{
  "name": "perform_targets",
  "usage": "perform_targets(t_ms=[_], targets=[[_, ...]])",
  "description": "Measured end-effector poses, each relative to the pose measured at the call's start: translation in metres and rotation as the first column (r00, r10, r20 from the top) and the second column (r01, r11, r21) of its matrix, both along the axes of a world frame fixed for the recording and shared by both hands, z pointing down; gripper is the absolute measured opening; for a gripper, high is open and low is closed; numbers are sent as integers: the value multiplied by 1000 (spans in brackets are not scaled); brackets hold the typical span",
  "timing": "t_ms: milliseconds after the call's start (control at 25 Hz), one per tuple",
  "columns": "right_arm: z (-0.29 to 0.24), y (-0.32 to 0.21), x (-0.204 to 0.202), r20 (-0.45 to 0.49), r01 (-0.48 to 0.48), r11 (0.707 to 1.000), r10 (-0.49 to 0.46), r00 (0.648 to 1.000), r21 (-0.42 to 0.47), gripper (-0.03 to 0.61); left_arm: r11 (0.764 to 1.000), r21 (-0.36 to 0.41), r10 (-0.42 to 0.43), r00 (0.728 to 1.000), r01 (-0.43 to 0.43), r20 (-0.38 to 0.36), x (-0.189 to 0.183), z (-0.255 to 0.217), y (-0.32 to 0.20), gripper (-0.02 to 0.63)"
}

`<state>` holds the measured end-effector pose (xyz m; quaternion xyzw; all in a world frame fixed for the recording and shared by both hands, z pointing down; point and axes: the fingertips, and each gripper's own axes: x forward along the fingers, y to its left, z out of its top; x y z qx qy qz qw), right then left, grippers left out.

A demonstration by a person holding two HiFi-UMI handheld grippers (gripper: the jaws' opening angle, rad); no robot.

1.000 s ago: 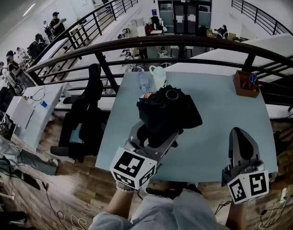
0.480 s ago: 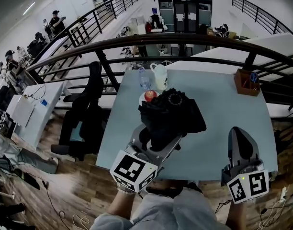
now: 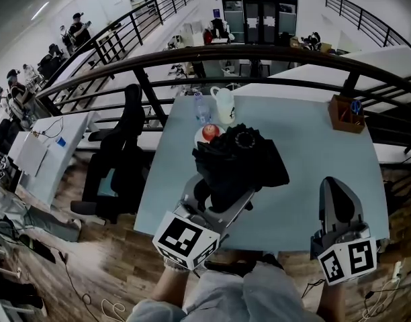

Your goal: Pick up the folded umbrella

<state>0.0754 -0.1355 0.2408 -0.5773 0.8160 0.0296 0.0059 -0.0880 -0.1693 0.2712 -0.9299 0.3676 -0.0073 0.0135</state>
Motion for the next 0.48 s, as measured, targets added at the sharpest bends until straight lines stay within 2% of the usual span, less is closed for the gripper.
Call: perform_targets(t_ms=[480], targets=[[2,1,1,-3,-1,1000,1,1000,-7,0,1000,-2,-1,1000,1,0,0,0,1,288]])
